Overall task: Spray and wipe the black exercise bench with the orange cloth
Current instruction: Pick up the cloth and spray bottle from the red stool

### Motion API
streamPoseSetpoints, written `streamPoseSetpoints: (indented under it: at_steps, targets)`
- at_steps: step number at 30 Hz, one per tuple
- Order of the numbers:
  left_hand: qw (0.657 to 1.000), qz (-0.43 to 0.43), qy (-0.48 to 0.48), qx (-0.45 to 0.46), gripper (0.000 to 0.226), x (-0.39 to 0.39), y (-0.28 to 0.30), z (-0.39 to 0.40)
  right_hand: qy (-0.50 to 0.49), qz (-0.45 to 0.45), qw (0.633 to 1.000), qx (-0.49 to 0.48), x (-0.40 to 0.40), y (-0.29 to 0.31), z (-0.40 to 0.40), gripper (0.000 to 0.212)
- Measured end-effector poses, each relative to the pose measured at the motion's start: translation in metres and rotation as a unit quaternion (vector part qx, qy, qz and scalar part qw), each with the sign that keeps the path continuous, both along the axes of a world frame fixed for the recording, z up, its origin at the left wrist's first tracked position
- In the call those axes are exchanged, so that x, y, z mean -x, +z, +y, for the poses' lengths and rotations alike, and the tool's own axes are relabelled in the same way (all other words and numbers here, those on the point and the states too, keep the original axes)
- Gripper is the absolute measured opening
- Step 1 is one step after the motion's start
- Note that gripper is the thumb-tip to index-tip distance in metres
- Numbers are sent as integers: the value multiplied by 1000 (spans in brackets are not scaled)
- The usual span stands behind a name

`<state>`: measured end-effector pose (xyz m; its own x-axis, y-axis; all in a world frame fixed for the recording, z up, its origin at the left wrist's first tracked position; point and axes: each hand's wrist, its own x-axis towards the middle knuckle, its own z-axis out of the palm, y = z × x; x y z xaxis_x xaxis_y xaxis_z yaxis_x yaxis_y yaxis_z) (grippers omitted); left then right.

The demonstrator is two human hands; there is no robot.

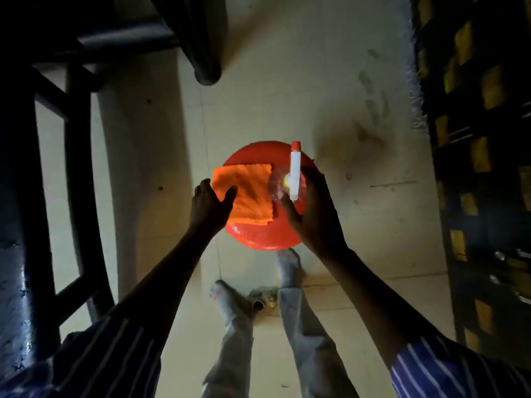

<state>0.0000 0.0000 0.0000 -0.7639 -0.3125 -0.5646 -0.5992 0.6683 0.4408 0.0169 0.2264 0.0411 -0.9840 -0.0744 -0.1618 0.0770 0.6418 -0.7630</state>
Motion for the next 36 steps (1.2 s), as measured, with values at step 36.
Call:
streamPoseSetpoints:
  at_steps: [36]
  targets:
    - [793,213,451,-348,13,-89,104,-378,206,77,976,8,43,98,-382,21]
